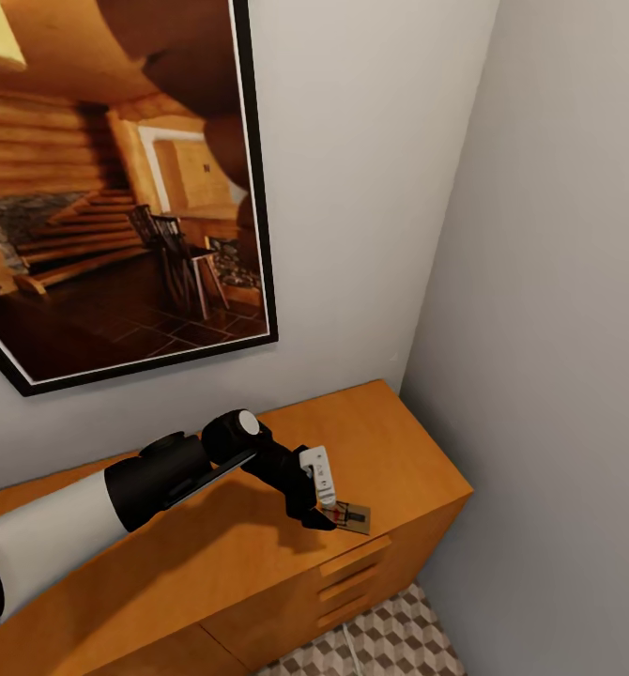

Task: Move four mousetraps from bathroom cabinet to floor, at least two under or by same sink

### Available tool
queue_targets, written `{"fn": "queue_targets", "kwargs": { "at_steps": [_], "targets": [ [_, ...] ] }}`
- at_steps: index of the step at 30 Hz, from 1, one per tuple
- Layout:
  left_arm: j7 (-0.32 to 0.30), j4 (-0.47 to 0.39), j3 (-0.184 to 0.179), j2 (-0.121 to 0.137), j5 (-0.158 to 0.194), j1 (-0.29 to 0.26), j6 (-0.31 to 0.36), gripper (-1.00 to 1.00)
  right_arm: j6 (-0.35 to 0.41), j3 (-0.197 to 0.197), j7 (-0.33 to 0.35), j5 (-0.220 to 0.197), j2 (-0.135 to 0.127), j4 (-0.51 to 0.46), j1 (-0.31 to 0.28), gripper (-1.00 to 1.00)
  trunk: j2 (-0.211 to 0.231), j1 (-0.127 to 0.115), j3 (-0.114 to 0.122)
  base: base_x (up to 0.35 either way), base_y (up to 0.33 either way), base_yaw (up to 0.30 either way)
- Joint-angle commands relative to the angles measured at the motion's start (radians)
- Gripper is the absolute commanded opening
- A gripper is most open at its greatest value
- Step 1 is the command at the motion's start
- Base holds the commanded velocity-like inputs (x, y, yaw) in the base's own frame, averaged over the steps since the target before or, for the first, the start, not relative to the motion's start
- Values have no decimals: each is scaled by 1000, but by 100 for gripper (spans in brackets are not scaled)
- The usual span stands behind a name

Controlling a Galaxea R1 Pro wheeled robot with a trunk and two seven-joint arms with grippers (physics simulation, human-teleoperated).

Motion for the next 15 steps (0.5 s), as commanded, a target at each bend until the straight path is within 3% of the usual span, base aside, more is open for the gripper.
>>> {"fn": "queue_targets", "kwargs": {
  "at_steps": [1,9,15],
  "targets": [
    [2,-1,-2,-1,6,-2,6,100,-4,2,7,-11,0,2,-1,-100,-2,1,-2,0,0,0],
    [2,-4,-3,-29,6,-2,3,100,-4,2,6,-11,0,2,-1,-100,-2,1,-2,0,0,0],
    [2,-4,-1,-34,5,-2,2,100,-4,2,6,-10,0,2,-1,-100,-2,1,-2,0,0,0]
  ]
}}
